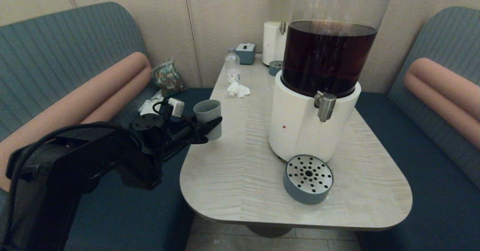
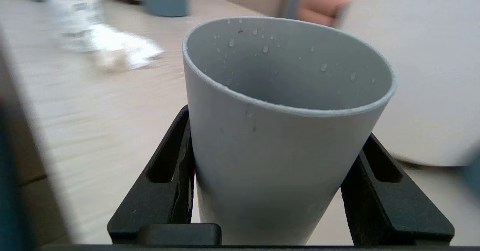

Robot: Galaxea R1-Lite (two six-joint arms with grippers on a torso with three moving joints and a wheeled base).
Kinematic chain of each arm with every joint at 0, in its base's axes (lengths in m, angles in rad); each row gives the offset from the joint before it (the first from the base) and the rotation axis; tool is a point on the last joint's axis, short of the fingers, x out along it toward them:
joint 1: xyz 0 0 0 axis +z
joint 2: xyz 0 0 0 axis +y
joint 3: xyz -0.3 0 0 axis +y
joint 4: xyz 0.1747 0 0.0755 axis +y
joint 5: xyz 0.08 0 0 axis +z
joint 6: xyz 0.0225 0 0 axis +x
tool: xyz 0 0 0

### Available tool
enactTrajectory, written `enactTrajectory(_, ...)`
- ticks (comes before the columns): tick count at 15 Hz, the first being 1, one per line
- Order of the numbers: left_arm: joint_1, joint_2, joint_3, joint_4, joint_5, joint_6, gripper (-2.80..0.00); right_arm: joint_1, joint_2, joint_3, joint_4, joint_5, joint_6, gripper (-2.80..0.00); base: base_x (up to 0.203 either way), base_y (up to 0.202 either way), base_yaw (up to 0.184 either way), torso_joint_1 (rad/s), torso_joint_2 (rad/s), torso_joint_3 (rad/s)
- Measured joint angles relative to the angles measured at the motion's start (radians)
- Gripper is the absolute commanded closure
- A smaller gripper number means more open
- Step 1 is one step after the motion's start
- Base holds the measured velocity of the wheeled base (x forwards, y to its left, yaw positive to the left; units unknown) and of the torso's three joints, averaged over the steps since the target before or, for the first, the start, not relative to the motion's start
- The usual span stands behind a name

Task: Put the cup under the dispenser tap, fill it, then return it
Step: Pick up the cup, then place it under the water dispenser

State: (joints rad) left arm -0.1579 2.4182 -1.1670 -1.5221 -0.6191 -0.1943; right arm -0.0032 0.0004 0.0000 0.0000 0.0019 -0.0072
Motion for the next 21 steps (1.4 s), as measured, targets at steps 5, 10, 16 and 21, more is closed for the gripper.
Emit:
enactTrajectory(5, -0.126, -0.192, 0.233, 0.001, 0.004, -0.001, 0.00, 0.000, 0.000, 0.000, 0.000, 0.000, 0.000, 0.00, 0.000, 0.000, 0.000, 0.000, 0.00, 0.000)
enactTrajectory(10, -0.284, -0.306, 0.333, 0.001, 0.057, -0.010, 0.00, 0.000, 0.000, 0.000, 0.000, 0.001, 0.000, 0.00, 0.000, 0.000, 0.000, 0.000, 0.00, 0.000)
enactTrajectory(16, -0.454, -0.323, 0.331, 0.000, 0.157, -0.033, 0.00, 0.000, 0.000, 0.000, 0.000, 0.001, 0.000, 0.00, 0.000, 0.000, 0.000, 0.000, 0.00, 0.000)
enactTrajectory(21, -0.527, -0.282, 0.283, 0.000, 0.167, -0.047, 0.00, 0.000, 0.000, 0.000, 0.000, 0.000, 0.000, 0.00, 0.000, 0.000, 0.000, 0.000, 0.00, 0.000)
